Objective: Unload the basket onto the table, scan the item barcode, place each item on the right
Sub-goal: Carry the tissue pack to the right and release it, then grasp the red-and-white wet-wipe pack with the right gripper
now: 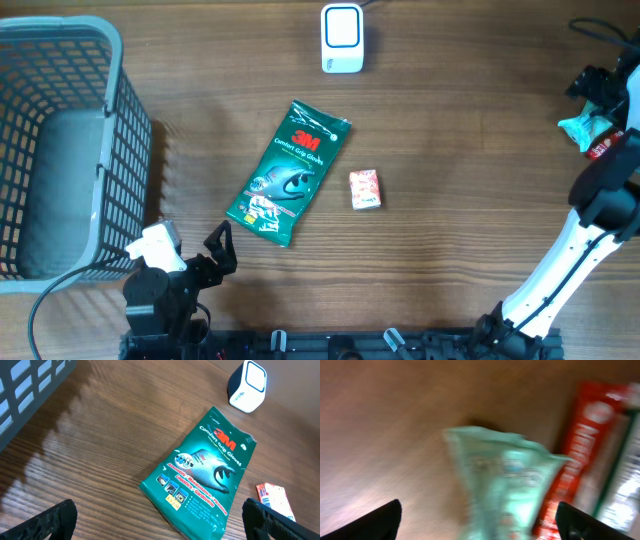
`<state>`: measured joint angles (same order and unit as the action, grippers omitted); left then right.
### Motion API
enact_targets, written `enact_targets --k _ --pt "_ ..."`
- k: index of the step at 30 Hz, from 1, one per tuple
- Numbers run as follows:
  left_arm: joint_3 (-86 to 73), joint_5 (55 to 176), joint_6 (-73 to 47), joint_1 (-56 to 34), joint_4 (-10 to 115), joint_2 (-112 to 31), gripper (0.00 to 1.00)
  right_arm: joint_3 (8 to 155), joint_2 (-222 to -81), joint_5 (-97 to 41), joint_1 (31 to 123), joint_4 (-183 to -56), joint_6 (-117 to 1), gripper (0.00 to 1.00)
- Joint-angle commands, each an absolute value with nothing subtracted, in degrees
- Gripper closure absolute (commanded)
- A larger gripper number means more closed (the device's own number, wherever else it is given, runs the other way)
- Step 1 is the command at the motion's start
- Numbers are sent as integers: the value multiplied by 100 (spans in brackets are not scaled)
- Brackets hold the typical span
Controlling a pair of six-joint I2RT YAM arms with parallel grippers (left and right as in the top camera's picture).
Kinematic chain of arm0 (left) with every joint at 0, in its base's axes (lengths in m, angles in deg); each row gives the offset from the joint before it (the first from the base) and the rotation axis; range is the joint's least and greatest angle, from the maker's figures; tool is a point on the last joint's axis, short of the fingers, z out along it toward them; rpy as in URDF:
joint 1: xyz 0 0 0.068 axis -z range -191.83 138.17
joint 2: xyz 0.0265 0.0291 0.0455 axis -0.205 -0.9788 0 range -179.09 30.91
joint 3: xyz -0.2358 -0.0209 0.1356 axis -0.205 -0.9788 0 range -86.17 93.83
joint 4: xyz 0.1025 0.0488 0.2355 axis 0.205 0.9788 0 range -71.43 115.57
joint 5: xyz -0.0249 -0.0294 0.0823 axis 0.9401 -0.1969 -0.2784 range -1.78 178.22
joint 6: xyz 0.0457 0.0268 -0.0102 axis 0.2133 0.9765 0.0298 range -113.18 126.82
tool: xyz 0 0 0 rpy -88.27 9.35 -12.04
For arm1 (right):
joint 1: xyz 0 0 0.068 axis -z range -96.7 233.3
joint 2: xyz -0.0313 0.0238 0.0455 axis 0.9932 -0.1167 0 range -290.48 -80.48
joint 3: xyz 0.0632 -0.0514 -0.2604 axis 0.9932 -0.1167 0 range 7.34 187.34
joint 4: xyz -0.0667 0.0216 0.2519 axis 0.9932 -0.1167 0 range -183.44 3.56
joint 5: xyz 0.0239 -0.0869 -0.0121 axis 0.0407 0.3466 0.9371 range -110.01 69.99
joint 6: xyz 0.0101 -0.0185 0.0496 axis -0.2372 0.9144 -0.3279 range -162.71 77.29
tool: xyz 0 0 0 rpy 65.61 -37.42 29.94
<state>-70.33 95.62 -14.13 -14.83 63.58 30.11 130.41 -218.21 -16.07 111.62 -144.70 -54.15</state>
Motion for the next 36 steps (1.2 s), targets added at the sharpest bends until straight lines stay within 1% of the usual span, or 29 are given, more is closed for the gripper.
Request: enact_targets --k 1,2,4,6,7,8,11,13,14,15,16,17,18,19,20,21,22,23,24,26,27,29,30,31,32,34,36 --pt "-7053 9610 -1465 -1455 6345 3050 0 13716 -21167 -3401 10687 -14811 -5338 0" --pt "-7053 9610 -1465 -1455 6345 3050 0 13743 -20968 -3784 10508 -15012 -5314 0" --pt "-7053 9610 -1465 -1455 6345 3050 0 13743 -20603 -3943 10010 -15707 -5323 0" --pt "-7053 9610 -1465 -1455 6345 3050 0 13740 -20453 -4064 9205 -16925 -5308 0" --pt "-7053 9610 -1465 -1455 6345 3050 0 13740 -20453 -4048 8843 -17270 -5240 0" --pt "-7053 9610 -1465 -1455 6345 3050 0 13740 -20433 -4048 8534 -17486 -5177 3" --pt "-7053 9610 -1465 -1455 6345 3050 0 13712 -20142 -3970 7789 -17862 -5159 5" --pt "-7053 9610 -1465 -1455 6345 3050 0 13646 -19683 -3600 7354 -17862 -5229 5" --pt "-7053 9610 -1465 -1455 6345 3050 0 13441 -19185 -3148 7083 -17862 -5515 2" --pt "-7053 9610 -1465 -1455 6345 3050 0 13281 -18853 -2820 6932 -17860 -5706 1" --pt "-7053 9610 -1465 -1455 6345 3050 0 12864 -18258 -2230 6646 -17856 -6125 0" --pt "-7053 9610 -1465 -1455 6345 3050 0 12521 -17972 -1922 6489 -17832 -6320 0" --pt "-7053 9610 -1465 -1455 6345 3050 0 11745 -17585 -1557 6307 -17683 -6748 0" --pt "-7053 9610 -1465 -1455 6345 3050 0 11271 -17421 -1550 6255 -17495 -6916 0" --pt "-7053 9610 -1465 -1455 6345 3050 0 9922 -17146 -1745 6231 -16682 -7541 0" --pt "-7053 9610 -1465 -1455 6345 3050 0 9052 -17115 -2138 6231 -15930 -7898 0" --pt "-7053 9610 -1465 -1455 6345 3050 0 8246 -17170 -2840 6231 -15128 -8125 1" --pt "-7053 9610 -1465 -1455 6345 3050 0 7280 -17229 -3701 6231 -14009 -9061 7" --pt "-7053 9610 -1465 -1455 6345 3050 0 6812 -17240 -3959 6231 -13427 -9850 11" --pt "-7053 9610 -1465 -1455 6345 3050 0 6278 -17240 -4007 6224 -12586 -11192 32" --pt "-7053 9610 -1465 -1455 6345 3050 0 6246 -17240 -4002 6202 -12431 -11404 34" --pt "-7053 9610 -1465 -1455 6345 3050 0 6243 -17242 -3972 6121 -12289 -11788 34" --pt "-7053 9610 -1465 -1455 6345 3050 0 6222 -17261 -3819 6078 -12287 -11996 11" --pt "-7053 9610 -1465 -1455 6345 3050 0 6204 -17301 -3797 6060 -12300 -12083 5" --pt "-7053 9610 -1465 -1455 6345 3050 0 6202 -17364 -3795 6060 -12324 -12068 6" --pt "-7053 9610 -1465 -1455 6345 3050 0 6202 -17493 -3808 6025 -12313 -12116 11" --pt "-7053 9610 -1465 -1455 6345 3050 0 6202 -17609 -3786 5999 -12203 -12129 14"
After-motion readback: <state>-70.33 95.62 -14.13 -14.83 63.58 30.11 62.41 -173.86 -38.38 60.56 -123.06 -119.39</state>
